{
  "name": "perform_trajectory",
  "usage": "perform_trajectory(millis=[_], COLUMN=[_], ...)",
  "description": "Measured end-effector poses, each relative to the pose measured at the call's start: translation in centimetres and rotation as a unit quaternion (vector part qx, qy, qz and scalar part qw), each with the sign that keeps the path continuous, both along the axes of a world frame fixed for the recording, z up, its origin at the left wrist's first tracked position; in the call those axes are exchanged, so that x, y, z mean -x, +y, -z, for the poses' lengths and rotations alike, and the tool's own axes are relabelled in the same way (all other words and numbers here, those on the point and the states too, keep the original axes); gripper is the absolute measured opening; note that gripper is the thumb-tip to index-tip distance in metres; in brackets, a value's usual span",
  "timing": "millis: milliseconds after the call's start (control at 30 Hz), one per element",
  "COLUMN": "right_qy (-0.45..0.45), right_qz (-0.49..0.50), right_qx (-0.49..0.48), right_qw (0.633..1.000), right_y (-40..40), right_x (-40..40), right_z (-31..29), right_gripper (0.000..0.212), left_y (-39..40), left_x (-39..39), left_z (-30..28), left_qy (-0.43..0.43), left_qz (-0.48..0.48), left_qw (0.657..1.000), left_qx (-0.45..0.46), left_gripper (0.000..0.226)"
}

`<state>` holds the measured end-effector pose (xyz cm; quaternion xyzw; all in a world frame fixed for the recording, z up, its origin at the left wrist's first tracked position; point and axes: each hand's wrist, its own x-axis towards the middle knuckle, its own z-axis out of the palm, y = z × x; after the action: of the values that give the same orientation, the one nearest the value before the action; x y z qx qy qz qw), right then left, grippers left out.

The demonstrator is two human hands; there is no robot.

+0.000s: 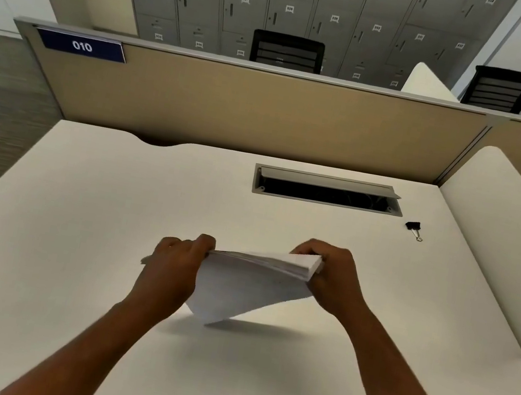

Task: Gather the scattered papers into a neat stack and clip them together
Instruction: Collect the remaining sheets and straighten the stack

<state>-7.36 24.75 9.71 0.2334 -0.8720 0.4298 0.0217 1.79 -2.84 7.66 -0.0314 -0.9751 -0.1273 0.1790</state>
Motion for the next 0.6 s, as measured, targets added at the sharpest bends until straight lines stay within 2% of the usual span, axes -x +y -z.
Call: perform_trajectory(millis=[67,100,133,167,200,267,333,400,467,533,600], right_qy=[-0.048,-0.062,-0.072,-0.086,-0.106,-0.139,-0.156,-0.151,-0.116,-0.102,-0.133], right_qz=[0.02,0.027,0.03,0.038,0.048,0.069,0.113,0.175,0.21,0.215,0.217], right_qx=[0.035,0.051,0.064,0.081,0.102,0.144,0.175,0.215,0.233,0.231,0.226], right_qw=[0.998,0.996,0.995,0.992,0.988,0.977,0.966,0.949,0.942,0.943,0.94], right_y=[0.5,0.8,1.2,1.4,1.6,1.7,1.4,0.4,-0.9,-2.2,-2.8], right_x=[-0.3,-0.6,-0.8,-1.2,-1.5,-2.0,-2.7,-3.8,-5.4,-7.1,-8.4], right_z=[1.2,1.9,2.6,3.2,3.7,4.7,5.8,6.8,8.2,10.0,11.9], right_gripper=[0.025,0.025,0.022,0.015,0.007,0.007,0.012,0.02,0.016,0.016,0.029], left_y=[-0.7,-1.2,-1.6,-1.8,-1.9,-1.6,-1.0,0.3,2.4,4.6,5.5], left_x=[-0.4,-0.8,-1.4,-1.9,-2.3,-2.7,-2.8,-2.8,-3.3,-4.2,-5.0], left_z=[1.1,2.1,3.0,3.8,4.4,5.1,5.5,5.3,5.5,6.6,8.3], left_qy=[0.052,0.086,0.109,0.101,0.067,-0.024,-0.025,0.038,0.098,0.102,0.079], left_qz=[-0.064,-0.119,-0.169,-0.187,-0.173,-0.102,-0.109,-0.145,-0.167,-0.175,-0.19], left_qw=[0.992,0.973,0.941,0.907,0.872,0.815,0.815,0.838,0.855,0.857,0.851], left_qx=[-0.095,-0.177,-0.271,-0.364,-0.454,-0.57,-0.569,-0.524,-0.481,-0.474,-0.483], left_gripper=[0.041,0.046,0.062,0.075,0.076,0.048,0.026,0.022,0.016,0.022,0.03])
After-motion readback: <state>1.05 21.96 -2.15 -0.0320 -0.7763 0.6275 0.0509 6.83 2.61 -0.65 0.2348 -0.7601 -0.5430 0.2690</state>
